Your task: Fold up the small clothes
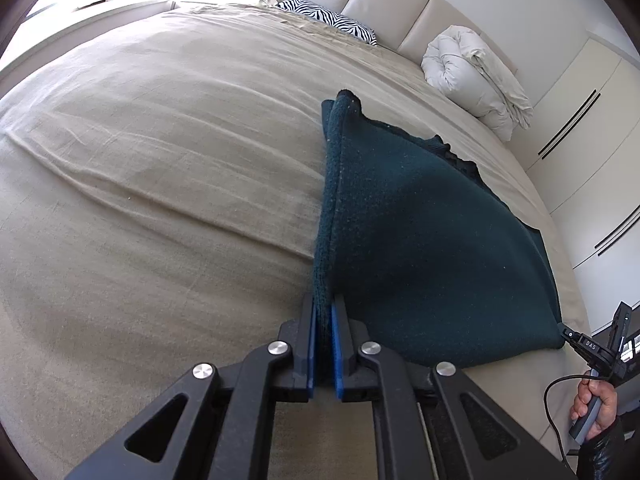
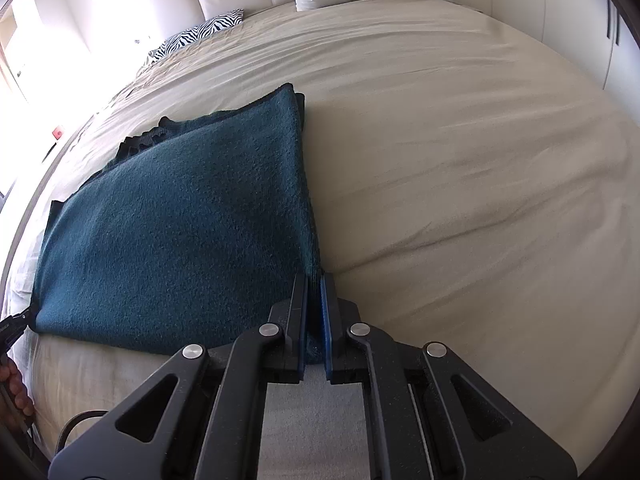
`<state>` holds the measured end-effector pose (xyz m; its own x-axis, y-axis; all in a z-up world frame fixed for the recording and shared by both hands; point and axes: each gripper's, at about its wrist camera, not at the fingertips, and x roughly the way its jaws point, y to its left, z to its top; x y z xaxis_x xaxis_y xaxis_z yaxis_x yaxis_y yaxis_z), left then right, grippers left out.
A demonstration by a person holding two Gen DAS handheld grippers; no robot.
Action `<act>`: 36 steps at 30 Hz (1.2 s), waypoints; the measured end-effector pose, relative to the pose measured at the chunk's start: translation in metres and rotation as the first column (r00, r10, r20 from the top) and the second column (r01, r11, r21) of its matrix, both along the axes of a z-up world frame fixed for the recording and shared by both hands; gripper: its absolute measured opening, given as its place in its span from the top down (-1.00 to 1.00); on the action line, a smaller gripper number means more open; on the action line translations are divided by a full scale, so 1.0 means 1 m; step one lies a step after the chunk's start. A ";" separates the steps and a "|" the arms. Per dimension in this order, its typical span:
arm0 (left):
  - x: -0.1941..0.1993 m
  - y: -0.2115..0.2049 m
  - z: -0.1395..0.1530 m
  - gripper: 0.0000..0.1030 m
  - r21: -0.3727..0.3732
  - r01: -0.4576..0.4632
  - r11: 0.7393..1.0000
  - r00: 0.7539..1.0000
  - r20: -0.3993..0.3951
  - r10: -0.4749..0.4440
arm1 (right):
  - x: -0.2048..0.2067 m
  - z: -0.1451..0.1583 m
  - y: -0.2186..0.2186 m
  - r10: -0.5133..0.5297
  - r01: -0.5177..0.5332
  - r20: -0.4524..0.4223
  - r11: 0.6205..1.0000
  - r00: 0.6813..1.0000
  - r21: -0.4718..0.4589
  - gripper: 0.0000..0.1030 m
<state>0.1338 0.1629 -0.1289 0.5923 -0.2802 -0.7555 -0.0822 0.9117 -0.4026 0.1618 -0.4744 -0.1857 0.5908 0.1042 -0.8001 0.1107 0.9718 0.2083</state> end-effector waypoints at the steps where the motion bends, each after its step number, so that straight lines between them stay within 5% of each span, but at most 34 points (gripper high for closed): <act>1: -0.001 0.001 0.001 0.75 -0.007 -0.001 1.000 1.000 0.002 0.001 | 0.001 -0.003 -0.002 -0.003 0.003 -0.011 1.000 1.000 0.023 0.89; 4: -0.007 0.010 0.006 0.31 -0.027 -0.027 0.999 1.000 -0.005 0.027 | 0.000 -0.006 -0.010 -0.025 0.025 -0.003 0.996 1.000 0.089 0.83; 6: -0.013 0.014 0.018 0.16 0.015 -0.058 0.998 0.998 0.011 0.058 | -0.003 -0.002 -0.019 -0.071 0.073 -0.018 0.991 0.997 0.108 0.20; 8: -0.017 0.017 0.035 0.09 0.046 -0.078 0.996 0.996 0.050 0.075 | -0.012 0.008 -0.032 -0.143 0.139 0.017 0.981 0.990 0.138 -0.08; 12: 0.000 0.001 0.073 -0.15 0.121 -0.049 0.991 0.989 0.145 0.031 | -0.019 0.043 -0.042 -0.213 0.190 0.125 0.967 0.969 0.171 -0.11; 16: 0.050 -0.047 0.087 -0.32 0.239 0.032 0.971 0.971 0.224 -0.087 | 0.022 0.065 0.001 -0.050 0.000 0.177 0.961 0.983 0.276 -0.11; 21: 0.120 -0.088 0.071 -0.32 0.299 0.085 0.951 0.966 0.210 -0.153 | 0.099 0.057 0.089 0.146 -0.215 0.191 0.884 0.971 0.415 -0.11; 27: 0.161 -0.089 0.005 -0.37 0.317 0.079 0.945 0.993 0.058 -0.102 | 0.184 0.001 0.154 0.203 -0.220 0.099 0.761 0.974 0.610 -0.11; 29: 0.155 -0.083 -0.001 -0.39 0.289 0.066 0.955 0.990 0.100 -0.099 | 0.197 -0.020 0.158 0.174 -0.175 0.062 0.775 0.983 0.607 0.04; 32: 0.158 -0.084 -0.002 -0.44 0.292 0.077 0.953 0.990 0.090 -0.108 | 0.204 -0.037 0.137 0.138 -0.154 0.076 0.747 0.988 0.647 0.40; 36: 0.157 -0.086 -0.004 -0.46 0.293 0.076 0.953 0.989 0.098 -0.109 | 0.200 -0.041 0.079 0.004 -0.091 0.128 0.729 0.992 0.679 0.39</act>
<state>0.2912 0.0774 -0.1327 0.6593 -0.1180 -0.7426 0.0386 0.9916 -0.1233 0.3622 -0.3955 -0.2265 0.6493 0.6261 -0.4317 0.0027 0.5657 0.8246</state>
